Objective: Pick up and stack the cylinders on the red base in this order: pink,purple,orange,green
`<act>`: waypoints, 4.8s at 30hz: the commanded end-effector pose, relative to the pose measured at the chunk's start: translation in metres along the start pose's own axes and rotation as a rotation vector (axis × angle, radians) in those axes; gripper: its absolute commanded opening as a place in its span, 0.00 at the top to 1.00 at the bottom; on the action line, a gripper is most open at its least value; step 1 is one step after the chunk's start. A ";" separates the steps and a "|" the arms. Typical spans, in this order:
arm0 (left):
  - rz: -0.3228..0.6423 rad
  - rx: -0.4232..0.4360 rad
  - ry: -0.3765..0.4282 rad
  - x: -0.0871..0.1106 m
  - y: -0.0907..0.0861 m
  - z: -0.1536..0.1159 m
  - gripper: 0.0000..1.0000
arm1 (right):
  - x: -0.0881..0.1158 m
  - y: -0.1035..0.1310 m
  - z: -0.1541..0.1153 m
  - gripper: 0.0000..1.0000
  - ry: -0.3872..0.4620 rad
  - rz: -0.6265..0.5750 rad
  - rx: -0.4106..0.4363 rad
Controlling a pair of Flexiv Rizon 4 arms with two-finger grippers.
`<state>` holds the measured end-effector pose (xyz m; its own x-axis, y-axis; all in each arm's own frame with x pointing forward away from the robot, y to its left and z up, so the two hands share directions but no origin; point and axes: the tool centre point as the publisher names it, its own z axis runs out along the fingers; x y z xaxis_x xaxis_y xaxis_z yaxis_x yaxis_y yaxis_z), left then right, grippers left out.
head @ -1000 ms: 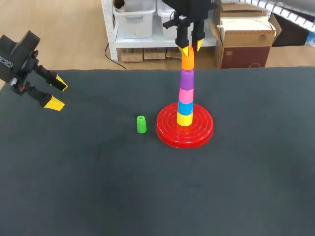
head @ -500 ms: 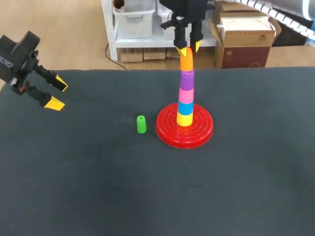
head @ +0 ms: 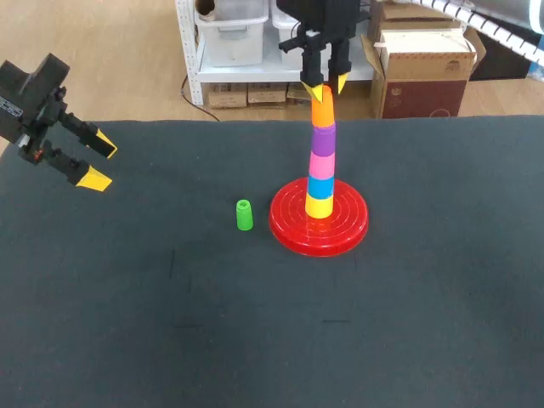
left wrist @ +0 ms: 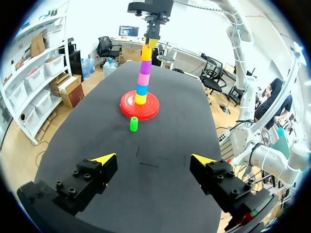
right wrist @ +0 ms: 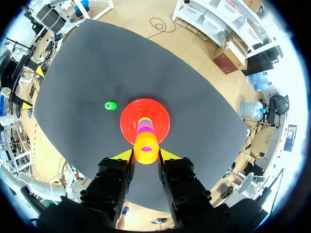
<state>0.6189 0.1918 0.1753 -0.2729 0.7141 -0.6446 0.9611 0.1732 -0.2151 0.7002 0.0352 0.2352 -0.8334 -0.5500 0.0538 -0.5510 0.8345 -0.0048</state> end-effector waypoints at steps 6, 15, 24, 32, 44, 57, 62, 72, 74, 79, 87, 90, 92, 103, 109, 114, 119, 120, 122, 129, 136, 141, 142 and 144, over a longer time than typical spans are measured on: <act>0.001 -0.001 -0.001 0.001 0.000 0.000 0.00 | 0.013 -0.002 0.006 1.00 -0.018 0.012 0.000; 0.001 -0.001 -0.001 0.001 0.000 0.000 0.00 | 0.012 0.000 0.021 1.00 -0.006 0.022 -0.016; 0.001 -0.001 -0.001 0.001 0.000 0.000 0.00 | 0.002 0.006 0.022 0.71 0.009 -0.008 0.022; 0.001 -0.001 -0.001 0.001 0.000 0.000 0.00 | -0.014 0.020 -0.023 0.00 -0.071 -0.099 0.098; 0.001 -0.001 -0.001 0.001 0.000 0.000 0.00 | -0.060 0.080 0.044 0.00 0.047 -0.369 0.093; 0.001 -0.001 -0.001 0.001 0.000 0.000 0.00 | -0.046 0.106 0.125 0.00 0.071 -0.477 0.015; 0.001 -0.001 -0.001 0.001 0.000 0.000 0.00 | -0.029 0.111 0.142 0.00 0.053 -0.490 -0.038; 0.001 -0.001 -0.001 0.001 0.000 0.000 0.00 | -0.022 0.112 0.155 0.00 0.067 -0.474 -0.019; 0.001 -0.001 -0.001 0.001 0.000 0.000 0.00 | -0.022 0.112 0.155 0.00 0.067 -0.474 -0.019; 0.001 -0.001 -0.001 0.001 0.000 0.000 0.00 | -0.022 0.112 0.155 0.00 0.067 -0.474 -0.019; 0.001 -0.001 -0.001 0.001 0.000 0.000 0.00 | -0.022 0.112 0.155 0.00 0.067 -0.474 -0.019; 0.001 -0.001 -0.001 0.001 0.000 0.000 0.00 | -0.022 0.112 0.155 0.00 0.067 -0.474 -0.019; 0.001 -0.001 -0.001 0.001 0.000 0.000 0.00 | -0.023 0.110 0.156 0.00 0.071 -0.472 -0.017; 0.001 -0.001 -0.001 0.001 0.000 0.000 0.00 | -0.035 0.111 0.154 0.00 0.032 -0.478 -0.030; 0.001 -0.001 -0.001 0.001 0.000 0.000 0.00 | -0.043 0.116 0.169 0.00 0.010 -0.490 -0.075; 0.001 -0.001 -0.001 0.001 0.000 0.000 0.00 | -0.043 0.116 0.183 0.00 -0.027 -0.488 -0.099; 0.001 -0.001 -0.001 0.001 0.000 0.000 0.00 | -0.048 0.118 0.190 0.00 -0.027 -0.494 -0.070; 0.001 -0.001 -0.001 0.001 0.000 0.000 0.00 | -0.048 0.118 0.190 0.00 -0.029 -0.494 -0.074; 0.001 -0.001 -0.001 0.001 0.000 0.000 0.00 | -0.050 0.119 0.192 0.00 -0.036 -0.495 -0.072; 0.001 -0.001 -0.001 0.001 0.000 0.000 0.00 | -0.054 0.119 0.200 0.00 -0.061 -0.487 -0.049; 0.001 -0.001 -0.001 0.001 0.000 0.000 0.00 | -0.058 0.119 0.203 0.07 -0.033 -0.483 -0.042; 0.001 -0.001 -0.001 0.001 0.000 0.000 0.00 | -0.061 0.116 0.205 0.13 -0.008 -0.455 -0.036; 0.001 -0.001 -0.001 0.001 0.000 0.000 0.00 | -0.061 0.115 0.205 0.18 -0.007 -0.456 -0.034; 0.001 -0.001 -0.001 0.001 0.000 0.000 0.00 | -0.062 0.114 0.204 0.20 -0.008 -0.456 -0.033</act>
<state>0.6189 0.1918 0.1753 -0.2729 0.7141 -0.6446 0.9611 0.1732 -0.2151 0.6749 0.1550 0.0275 -0.5079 -0.8610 0.0262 -0.8600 0.5085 0.0427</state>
